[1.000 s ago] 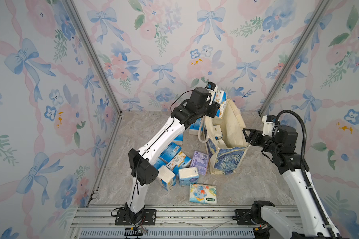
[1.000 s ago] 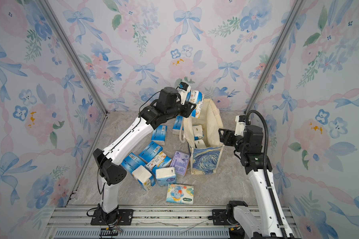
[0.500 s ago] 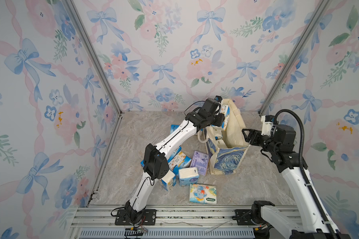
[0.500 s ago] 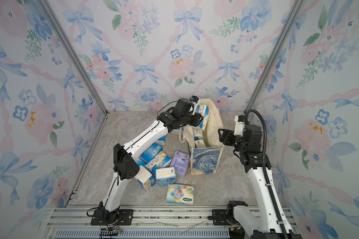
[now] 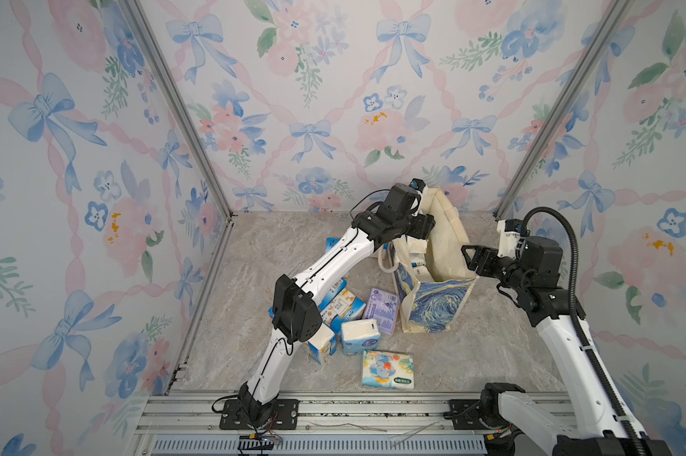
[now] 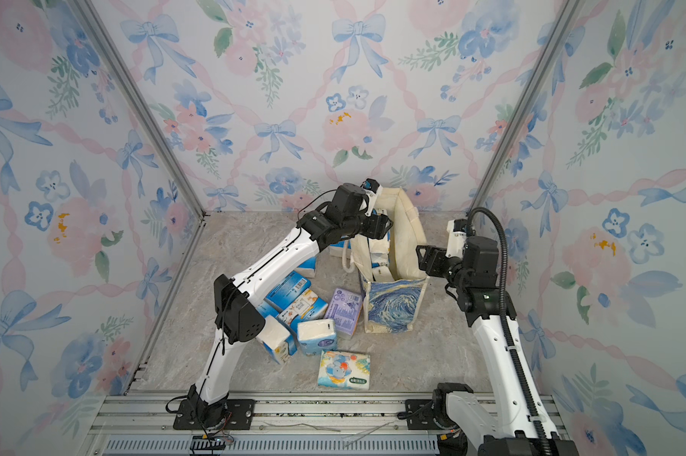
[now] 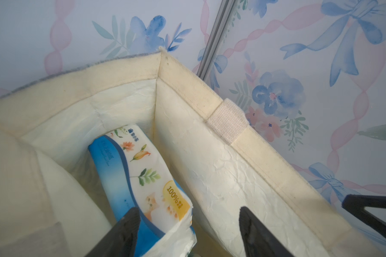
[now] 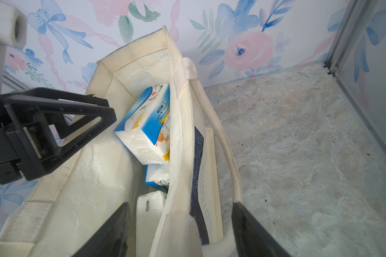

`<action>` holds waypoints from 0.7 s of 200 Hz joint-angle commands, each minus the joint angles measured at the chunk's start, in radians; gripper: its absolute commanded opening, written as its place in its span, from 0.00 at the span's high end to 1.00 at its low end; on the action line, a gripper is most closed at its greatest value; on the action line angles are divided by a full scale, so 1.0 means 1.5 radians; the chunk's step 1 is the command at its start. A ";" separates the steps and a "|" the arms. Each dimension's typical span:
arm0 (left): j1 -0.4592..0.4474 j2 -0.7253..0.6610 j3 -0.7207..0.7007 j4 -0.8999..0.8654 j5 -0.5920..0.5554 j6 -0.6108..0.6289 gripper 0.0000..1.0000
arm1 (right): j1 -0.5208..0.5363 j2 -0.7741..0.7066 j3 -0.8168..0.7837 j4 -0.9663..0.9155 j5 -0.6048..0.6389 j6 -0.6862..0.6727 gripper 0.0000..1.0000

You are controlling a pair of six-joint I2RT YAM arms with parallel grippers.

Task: Put tissues into the canvas bag
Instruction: Place the pack of facial tissues in the canvas bag, then pick up the pack of facial tissues from the center of the board.

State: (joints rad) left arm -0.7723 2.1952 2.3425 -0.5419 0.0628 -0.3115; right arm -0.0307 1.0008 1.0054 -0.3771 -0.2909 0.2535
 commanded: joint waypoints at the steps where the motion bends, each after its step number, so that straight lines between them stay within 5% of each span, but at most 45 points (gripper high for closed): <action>1: -0.005 -0.095 -0.036 0.013 -0.049 0.046 0.30 | 0.003 -0.015 -0.006 0.002 -0.004 -0.008 0.27; 43: 0.002 -0.204 -0.178 0.013 -0.179 0.076 0.42 | 0.003 -0.023 0.002 -0.017 0.000 -0.018 0.27; 87: 0.056 -0.253 -0.300 0.015 -0.082 0.021 0.46 | 0.004 -0.042 0.018 -0.025 -0.059 -0.012 0.28; 140: 0.110 -0.384 -0.521 0.083 -0.084 0.003 0.41 | 0.009 -0.128 0.017 -0.030 -0.098 -0.082 0.25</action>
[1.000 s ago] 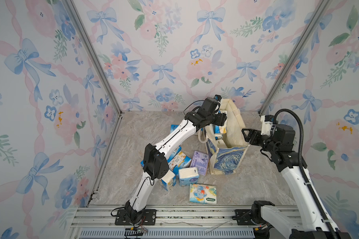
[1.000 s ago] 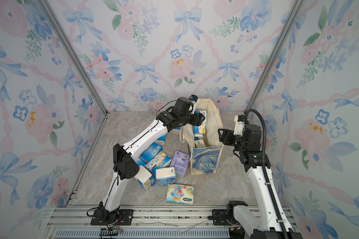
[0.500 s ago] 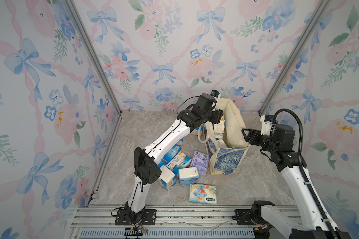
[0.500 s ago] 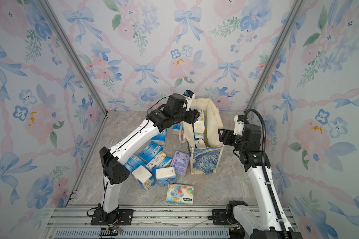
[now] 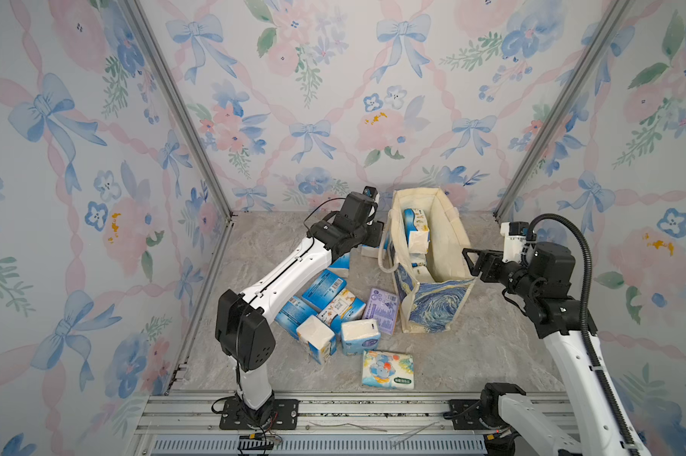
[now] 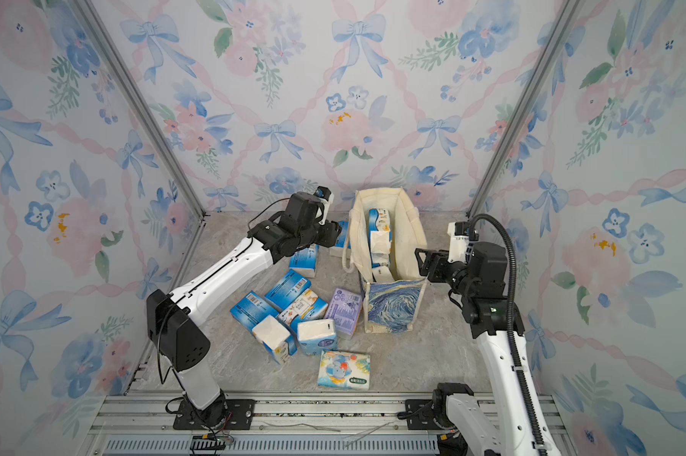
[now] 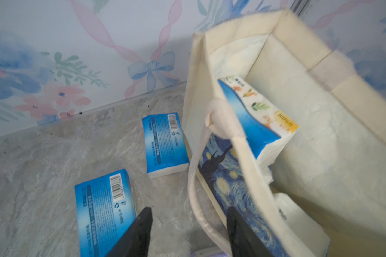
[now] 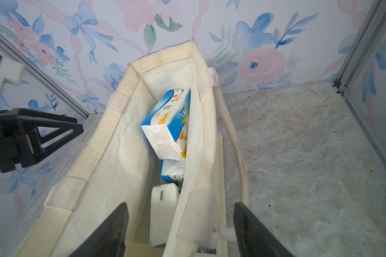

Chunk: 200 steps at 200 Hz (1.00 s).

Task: Put tissues into the canvas bag
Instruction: Pick up the pack of facial tissues from the center of the board.

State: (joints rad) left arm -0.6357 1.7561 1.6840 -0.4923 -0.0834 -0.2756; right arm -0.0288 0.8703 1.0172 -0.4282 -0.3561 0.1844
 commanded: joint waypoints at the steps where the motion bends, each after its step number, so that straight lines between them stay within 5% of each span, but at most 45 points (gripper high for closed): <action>1: 0.020 -0.093 -0.088 0.053 0.015 -0.022 0.41 | 0.009 -0.042 0.007 0.007 -0.058 -0.036 0.25; 34: 0.041 -0.182 -0.252 0.148 0.022 -0.035 0.39 | 0.072 -0.068 0.000 0.044 -0.135 -0.063 0.27; 102: 0.091 -0.321 -0.394 0.260 -0.032 -0.074 0.28 | 0.373 -0.011 0.084 -0.094 -0.116 -0.195 0.21; 148: 0.120 -0.326 -0.410 0.262 -0.011 -0.086 0.26 | 0.582 0.091 0.087 -0.172 -0.006 -0.274 0.16; 200: 0.125 -0.302 -0.391 0.263 0.008 -0.086 0.26 | 0.701 0.232 0.091 -0.183 0.165 -0.334 0.14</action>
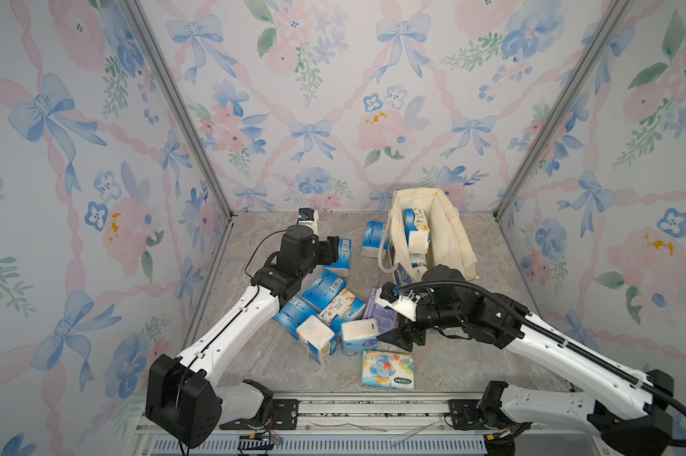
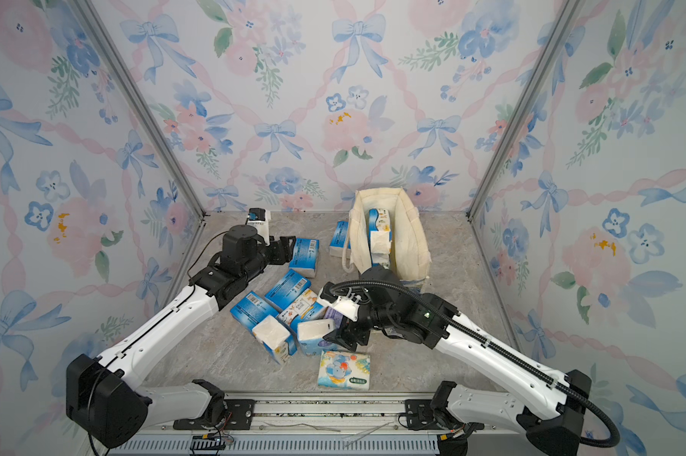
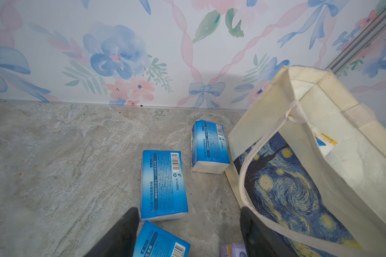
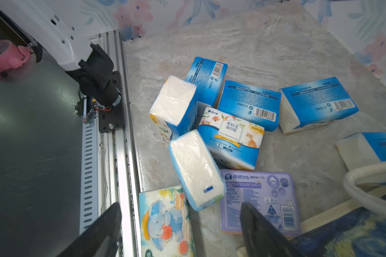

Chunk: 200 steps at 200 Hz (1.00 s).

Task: Put tissues into the canvas bag
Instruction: Pick up the pack of facial tissues from the center of the board.

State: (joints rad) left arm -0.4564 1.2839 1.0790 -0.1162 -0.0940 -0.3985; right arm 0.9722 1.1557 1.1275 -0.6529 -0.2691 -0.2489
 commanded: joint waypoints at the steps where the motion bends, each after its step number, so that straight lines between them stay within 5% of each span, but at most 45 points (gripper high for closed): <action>1: 0.005 0.013 0.013 0.012 0.016 -0.004 0.26 | 0.035 0.045 0.019 -0.034 0.109 -0.046 0.13; 71: 0.023 0.012 -0.002 0.015 0.032 -0.003 0.26 | 0.081 0.170 0.057 -0.028 0.201 -0.095 0.09; 200: 0.081 -0.030 -0.053 0.034 0.069 -0.008 0.26 | 0.081 0.329 0.160 -0.090 0.166 -0.125 0.08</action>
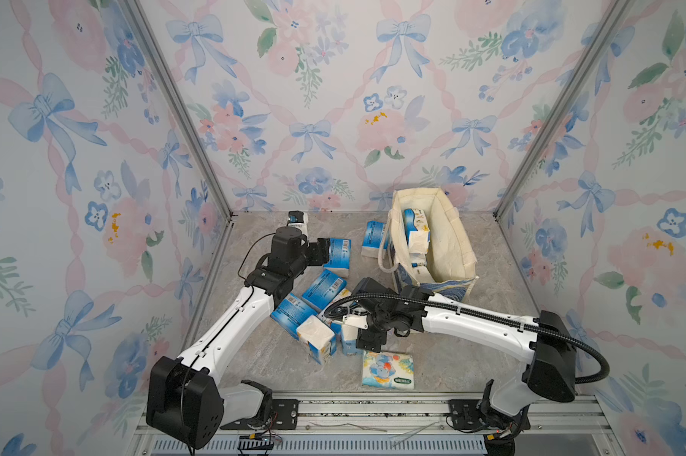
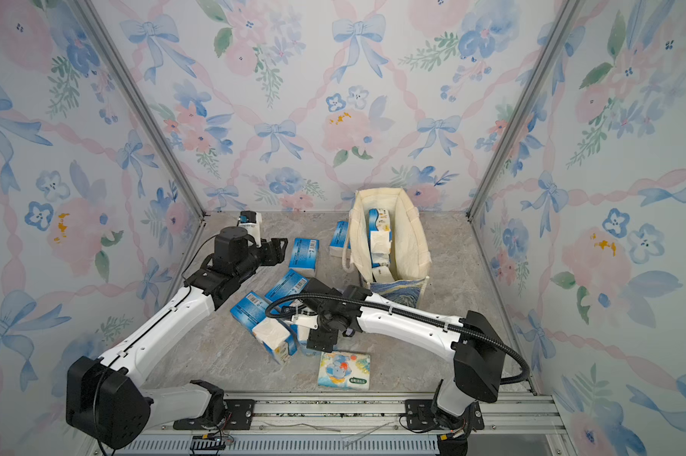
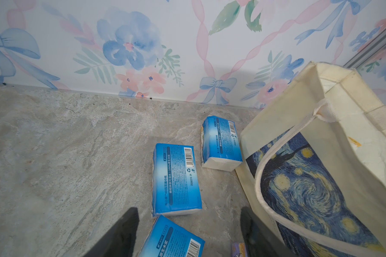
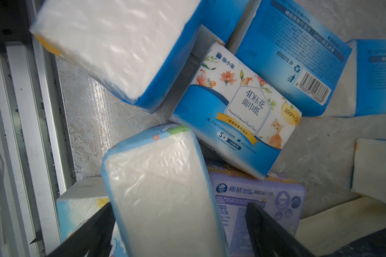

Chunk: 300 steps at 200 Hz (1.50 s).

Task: Put tissues into the canvas bag
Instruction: Pick up the pack of facial tissues from the center of the board.

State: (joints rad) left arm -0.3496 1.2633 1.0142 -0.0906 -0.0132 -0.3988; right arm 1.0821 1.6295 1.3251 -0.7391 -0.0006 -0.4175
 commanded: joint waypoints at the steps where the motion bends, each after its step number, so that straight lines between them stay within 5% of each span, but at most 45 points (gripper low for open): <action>1: 0.009 -0.016 -0.010 0.016 0.015 -0.008 0.26 | 0.007 0.014 0.028 -0.033 -0.013 -0.014 0.08; 67: 0.017 -0.016 -0.014 0.022 0.025 -0.012 0.26 | 0.001 0.073 0.048 -0.041 -0.031 -0.017 0.12; 162: 0.021 -0.008 -0.010 0.018 0.027 -0.020 0.26 | -0.004 0.061 0.056 -0.062 -0.050 -0.017 0.54; 236: 0.021 -0.001 -0.005 0.014 0.023 -0.026 0.26 | -0.004 -0.058 -0.011 0.074 0.006 -0.015 0.59; 300: 0.021 0.009 0.007 0.008 0.030 -0.028 0.26 | -0.007 -0.177 -0.016 0.105 -0.034 -0.009 0.59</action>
State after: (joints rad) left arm -0.3256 1.2633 1.0058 -0.0757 0.0170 -0.4252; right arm 1.0763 1.4513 1.3083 -0.6437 -0.0319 -0.4416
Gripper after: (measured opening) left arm 0.742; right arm 0.415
